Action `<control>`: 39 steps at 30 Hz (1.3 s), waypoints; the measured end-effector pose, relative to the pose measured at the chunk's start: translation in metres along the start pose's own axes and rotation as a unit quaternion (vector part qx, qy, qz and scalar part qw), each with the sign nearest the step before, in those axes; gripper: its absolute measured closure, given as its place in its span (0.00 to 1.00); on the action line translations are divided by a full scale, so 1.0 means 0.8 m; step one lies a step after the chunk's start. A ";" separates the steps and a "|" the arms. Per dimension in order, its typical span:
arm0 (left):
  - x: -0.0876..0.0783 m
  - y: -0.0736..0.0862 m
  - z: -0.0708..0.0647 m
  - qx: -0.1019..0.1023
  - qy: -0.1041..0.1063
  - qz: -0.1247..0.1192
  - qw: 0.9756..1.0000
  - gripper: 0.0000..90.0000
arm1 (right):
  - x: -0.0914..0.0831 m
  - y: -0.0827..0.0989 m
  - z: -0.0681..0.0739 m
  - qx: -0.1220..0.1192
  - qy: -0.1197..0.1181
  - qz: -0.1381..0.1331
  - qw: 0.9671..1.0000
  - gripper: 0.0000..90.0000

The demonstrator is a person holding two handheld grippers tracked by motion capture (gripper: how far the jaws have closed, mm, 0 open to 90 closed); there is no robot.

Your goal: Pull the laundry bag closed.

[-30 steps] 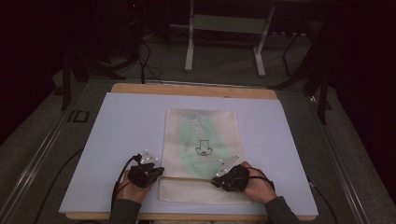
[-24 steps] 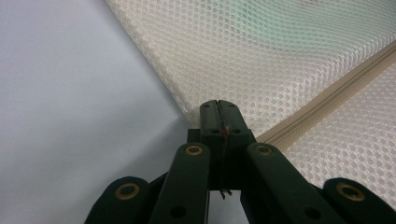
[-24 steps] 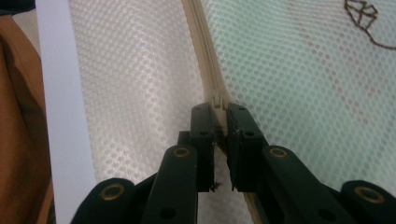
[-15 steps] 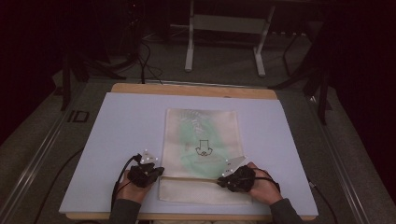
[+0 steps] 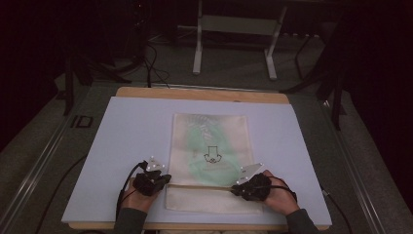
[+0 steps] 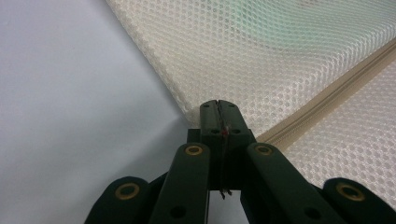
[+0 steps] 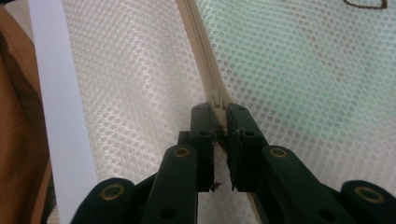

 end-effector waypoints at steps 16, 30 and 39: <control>0.000 0.000 0.000 0.000 0.000 0.000 1.000 1.00 | -0.012 0.019 -0.004 0.017 0.009 -0.004 1.000 0.92; 0.000 0.000 0.000 -0.001 0.000 -0.001 1.000 1.00 | -0.022 0.031 -0.008 0.027 0.014 -0.005 1.000 0.91; 0.000 0.000 0.000 -0.001 0.000 -0.001 1.000 1.00 | -0.027 0.037 -0.009 0.033 0.015 -0.009 0.999 0.92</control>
Point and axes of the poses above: each handheld gripper's, and its own axes: x roughly forward along the jaws, y roughly out of its underside, z roughly to its left, the point moved 3 cm from there along x, roughly forward along the jaws, and after that the axes turned 10 degrees about -y, right-handed, at the moved point
